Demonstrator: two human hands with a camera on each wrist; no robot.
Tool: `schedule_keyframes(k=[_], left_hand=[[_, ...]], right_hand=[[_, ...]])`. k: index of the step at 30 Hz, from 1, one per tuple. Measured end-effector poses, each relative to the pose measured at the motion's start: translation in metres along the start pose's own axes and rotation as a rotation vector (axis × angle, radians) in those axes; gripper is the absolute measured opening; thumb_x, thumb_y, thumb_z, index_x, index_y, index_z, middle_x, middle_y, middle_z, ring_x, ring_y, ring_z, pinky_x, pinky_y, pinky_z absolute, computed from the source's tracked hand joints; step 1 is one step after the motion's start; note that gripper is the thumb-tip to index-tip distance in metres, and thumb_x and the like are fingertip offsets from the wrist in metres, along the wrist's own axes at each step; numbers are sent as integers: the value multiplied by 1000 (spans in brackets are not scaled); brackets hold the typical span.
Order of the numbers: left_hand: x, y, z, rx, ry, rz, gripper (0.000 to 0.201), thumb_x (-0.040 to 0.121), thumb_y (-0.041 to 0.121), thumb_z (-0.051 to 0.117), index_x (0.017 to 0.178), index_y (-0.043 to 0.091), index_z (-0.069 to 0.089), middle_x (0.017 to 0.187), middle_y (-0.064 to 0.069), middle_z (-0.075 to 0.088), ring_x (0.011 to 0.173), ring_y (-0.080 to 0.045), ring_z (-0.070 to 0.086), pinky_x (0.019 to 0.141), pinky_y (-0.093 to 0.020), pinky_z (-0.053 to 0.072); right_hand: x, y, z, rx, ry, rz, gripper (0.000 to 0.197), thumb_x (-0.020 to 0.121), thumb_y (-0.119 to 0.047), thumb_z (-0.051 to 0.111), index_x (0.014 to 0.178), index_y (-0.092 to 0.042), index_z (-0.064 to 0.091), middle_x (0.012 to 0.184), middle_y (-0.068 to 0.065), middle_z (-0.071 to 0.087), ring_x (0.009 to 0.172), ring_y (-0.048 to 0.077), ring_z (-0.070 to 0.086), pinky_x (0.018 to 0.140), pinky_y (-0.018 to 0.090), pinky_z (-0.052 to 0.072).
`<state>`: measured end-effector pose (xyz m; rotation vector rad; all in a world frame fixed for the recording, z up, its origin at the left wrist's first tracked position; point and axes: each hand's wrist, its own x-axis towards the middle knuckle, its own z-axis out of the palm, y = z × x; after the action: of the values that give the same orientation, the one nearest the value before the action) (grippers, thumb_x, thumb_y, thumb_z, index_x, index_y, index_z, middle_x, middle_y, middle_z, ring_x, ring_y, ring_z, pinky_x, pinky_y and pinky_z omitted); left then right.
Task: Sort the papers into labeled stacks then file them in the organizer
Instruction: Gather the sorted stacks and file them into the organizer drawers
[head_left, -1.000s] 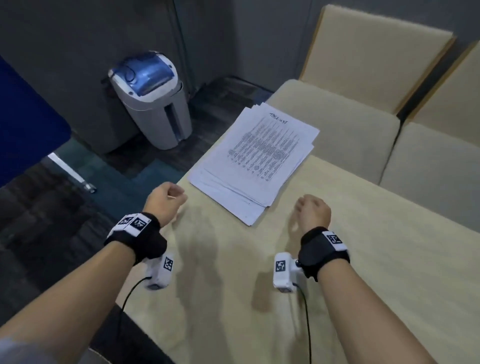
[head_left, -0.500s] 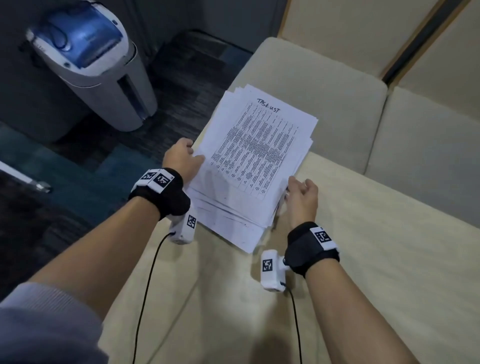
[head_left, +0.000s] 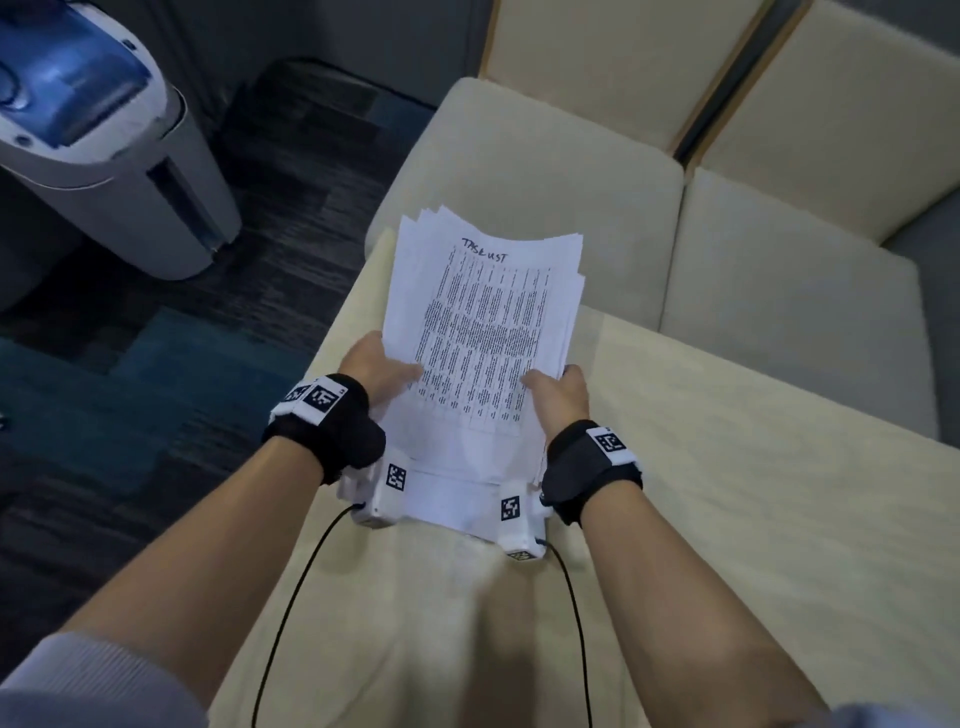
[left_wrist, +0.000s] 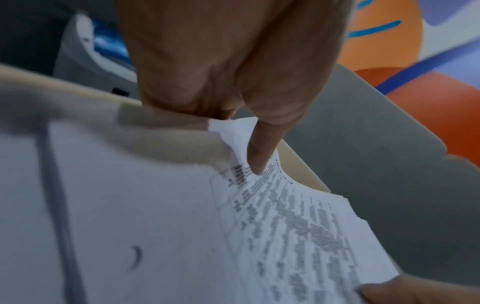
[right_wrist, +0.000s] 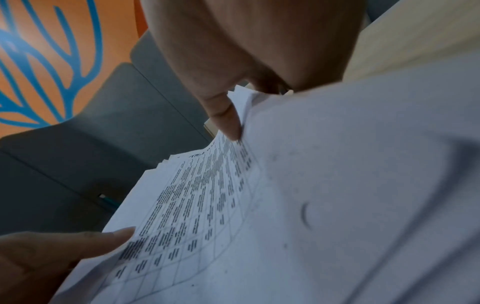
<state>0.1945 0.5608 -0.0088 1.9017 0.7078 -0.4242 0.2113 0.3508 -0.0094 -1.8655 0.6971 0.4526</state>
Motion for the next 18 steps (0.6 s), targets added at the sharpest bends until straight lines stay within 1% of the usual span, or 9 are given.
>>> schedule_keyframes(k=[2, 4, 7, 9, 10, 13, 14, 16, 18], left_hand=[[-15, -10, 7, -49, -31, -15, 36, 86, 4, 68, 119, 3, 54, 115, -5, 62, 105, -23, 60, 86, -30, 47], [-30, -26, 10, -50, -67, -18, 41, 85, 0, 67, 124, 6, 55, 115, -4, 63, 107, -24, 60, 95, -35, 48], [-59, -51, 12, -61, -169, -48, 40, 78, -11, 66, 115, 3, 63, 107, -11, 70, 101, -31, 66, 94, -45, 52], [-74, -61, 14, -46, -251, -82, 35, 71, -14, 67, 102, 0, 67, 97, -15, 73, 95, -38, 68, 87, -52, 53], [-82, -64, 17, -69, -288, -84, 33, 69, -14, 68, 99, 1, 68, 94, -14, 74, 93, -38, 69, 87, -53, 53], [-105, -54, 35, -262, -352, -21, 32, 73, -1, 77, 103, 6, 70, 96, -6, 76, 95, -26, 71, 93, -44, 53], [-115, -46, 42, -330, -348, 23, 32, 72, 6, 80, 103, 10, 70, 96, -3, 76, 95, -21, 71, 92, -38, 53], [-138, -24, 54, -443, -297, 111, 32, 71, 13, 84, 99, 15, 69, 93, 2, 75, 91, -12, 69, 82, -29, 51], [-158, 1, 62, -524, -233, 202, 36, 68, 16, 86, 99, 12, 69, 93, -2, 75, 87, -16, 69, 76, -27, 50]], right_hand=[[-17, 3, -5, 85, -34, 52, 59, 90, -16, 64, 138, -5, 32, 124, 9, 48, 104, 25, 48, 89, 33, 40], [-35, 11, -13, 90, -30, 90, 62, 90, -13, 64, 141, -1, 32, 130, 12, 49, 112, 27, 49, 93, 33, 39], [-66, 33, -33, 51, -85, 84, 39, 89, 0, 59, 127, 1, 53, 123, 14, 60, 116, 32, 57, 89, 33, 46], [-91, 49, -51, 56, -123, 61, 30, 86, 8, 56, 113, -3, 63, 114, 15, 66, 108, 31, 61, 75, 28, 50], [-103, 58, -60, 92, -129, 48, 31, 84, 12, 55, 106, -7, 65, 111, 13, 67, 105, 30, 62, 70, 23, 48], [-133, 73, -83, 242, -46, -28, 46, 76, 22, 50, 89, -19, 65, 99, 9, 67, 90, 24, 60, 69, 25, 49], [-141, 75, -89, 275, 5, -58, 47, 73, 23, 48, 90, -18, 64, 96, 8, 66, 84, 22, 58, 67, 26, 49], [-154, 72, -103, 315, 128, -129, 41, 72, 22, 50, 91, -13, 62, 89, 8, 64, 77, 21, 56, 64, 26, 47], [-164, 65, -122, 386, 224, -239, 32, 73, 17, 60, 89, -11, 63, 88, 8, 68, 80, 23, 60, 68, 29, 50]])
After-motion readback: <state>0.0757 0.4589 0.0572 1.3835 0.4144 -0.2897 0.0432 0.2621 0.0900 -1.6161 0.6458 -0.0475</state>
